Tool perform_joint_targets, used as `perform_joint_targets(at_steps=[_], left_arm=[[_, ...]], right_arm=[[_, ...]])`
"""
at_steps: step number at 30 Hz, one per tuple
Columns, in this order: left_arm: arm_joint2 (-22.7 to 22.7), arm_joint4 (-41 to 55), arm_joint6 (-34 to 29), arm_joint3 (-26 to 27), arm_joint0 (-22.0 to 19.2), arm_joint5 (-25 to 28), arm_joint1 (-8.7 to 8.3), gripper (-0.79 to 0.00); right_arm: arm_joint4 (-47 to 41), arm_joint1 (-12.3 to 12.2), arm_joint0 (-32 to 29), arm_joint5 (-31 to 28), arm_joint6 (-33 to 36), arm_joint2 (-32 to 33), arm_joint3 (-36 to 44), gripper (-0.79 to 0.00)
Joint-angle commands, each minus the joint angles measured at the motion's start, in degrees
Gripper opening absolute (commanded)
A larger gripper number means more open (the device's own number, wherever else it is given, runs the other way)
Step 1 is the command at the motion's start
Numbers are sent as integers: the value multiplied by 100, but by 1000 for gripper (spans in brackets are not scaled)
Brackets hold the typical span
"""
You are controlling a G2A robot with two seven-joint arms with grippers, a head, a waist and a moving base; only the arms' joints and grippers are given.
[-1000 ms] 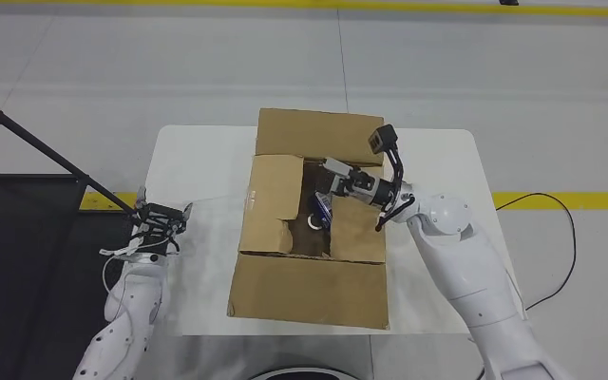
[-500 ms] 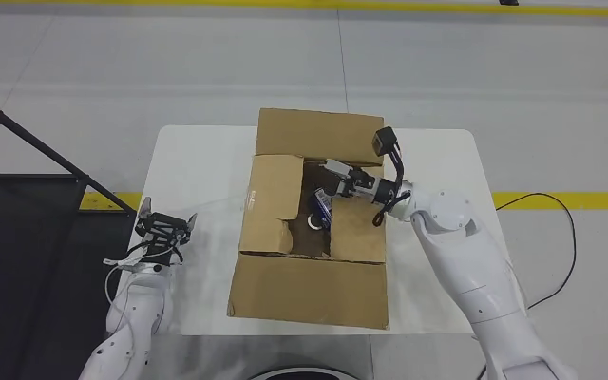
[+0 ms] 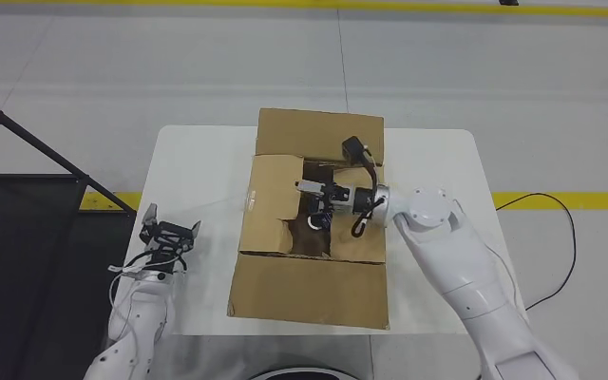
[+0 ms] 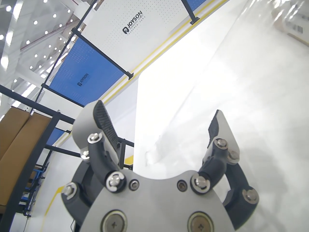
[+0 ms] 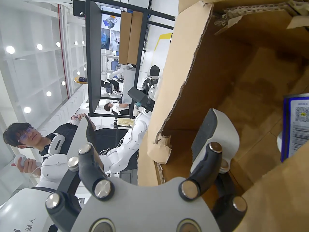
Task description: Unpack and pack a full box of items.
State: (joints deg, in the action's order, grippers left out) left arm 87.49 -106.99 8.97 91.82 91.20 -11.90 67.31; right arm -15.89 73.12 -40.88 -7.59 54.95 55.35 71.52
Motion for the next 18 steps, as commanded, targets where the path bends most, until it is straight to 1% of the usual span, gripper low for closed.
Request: perform_joint_targets(at_steps=[1, 6, 13, 18], left_arm=[[3, 40, 37, 67, 62, 23, 7, 0], [103, 103, 139, 282, 298, 158, 5, 0], [493, 681, 511, 1233, 1018, 208, 10, 0], [773, 863, 605, 1851, 1466, 125, 21, 0]], right_arm=[[-14, 25, 46, 5, -14, -61, -45, 0], [-41, 89, 143, 35, -48, -210, -95, 0], [-227, 164, 207, -128, -39, -324, 235, 0], [-278, 231, 271, -173, -253, -421, 523, 0]])
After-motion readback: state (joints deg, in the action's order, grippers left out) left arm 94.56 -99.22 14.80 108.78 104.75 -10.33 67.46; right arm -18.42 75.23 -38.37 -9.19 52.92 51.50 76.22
